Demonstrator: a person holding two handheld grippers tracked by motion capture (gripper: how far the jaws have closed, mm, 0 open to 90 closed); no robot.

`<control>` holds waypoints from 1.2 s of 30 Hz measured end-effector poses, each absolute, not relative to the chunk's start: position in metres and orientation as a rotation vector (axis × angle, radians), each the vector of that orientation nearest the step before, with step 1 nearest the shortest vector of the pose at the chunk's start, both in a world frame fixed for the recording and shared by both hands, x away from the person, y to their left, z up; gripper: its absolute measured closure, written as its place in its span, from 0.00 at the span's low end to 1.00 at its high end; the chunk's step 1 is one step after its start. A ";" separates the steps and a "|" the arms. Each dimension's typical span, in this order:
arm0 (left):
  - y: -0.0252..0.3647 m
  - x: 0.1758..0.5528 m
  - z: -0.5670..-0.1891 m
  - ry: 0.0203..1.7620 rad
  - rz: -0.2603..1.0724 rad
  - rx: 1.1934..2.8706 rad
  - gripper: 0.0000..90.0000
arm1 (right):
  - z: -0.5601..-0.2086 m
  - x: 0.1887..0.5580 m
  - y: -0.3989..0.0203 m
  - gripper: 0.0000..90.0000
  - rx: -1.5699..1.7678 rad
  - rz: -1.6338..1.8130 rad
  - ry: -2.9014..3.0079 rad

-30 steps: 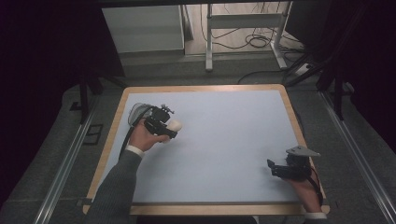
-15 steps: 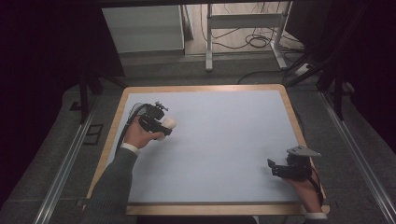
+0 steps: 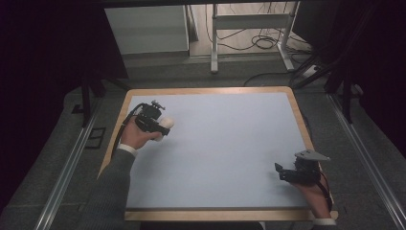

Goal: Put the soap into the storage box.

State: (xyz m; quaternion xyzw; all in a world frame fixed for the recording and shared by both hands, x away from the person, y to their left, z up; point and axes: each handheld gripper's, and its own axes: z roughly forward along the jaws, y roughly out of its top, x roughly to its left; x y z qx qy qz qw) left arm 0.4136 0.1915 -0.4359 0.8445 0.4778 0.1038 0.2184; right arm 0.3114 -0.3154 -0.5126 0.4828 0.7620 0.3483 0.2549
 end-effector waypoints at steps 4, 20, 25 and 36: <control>0.198 0.416 -0.434 1.347 0.290 2.322 0.55 | -0.513 0.312 -0.315 0.10 1.309 0.941 2.072; 0.218 0.430 -0.431 1.426 0.307 2.285 0.55 | -0.513 0.311 -0.315 0.10 1.306 0.944 2.073; 0.226 0.435 -0.434 1.464 0.311 2.265 0.55 | -0.513 0.311 -0.315 0.10 1.308 0.940 2.075; 0.245 0.445 -0.436 1.531 0.318 2.194 0.55 | -0.513 0.311 -0.315 0.10 1.304 0.940 2.073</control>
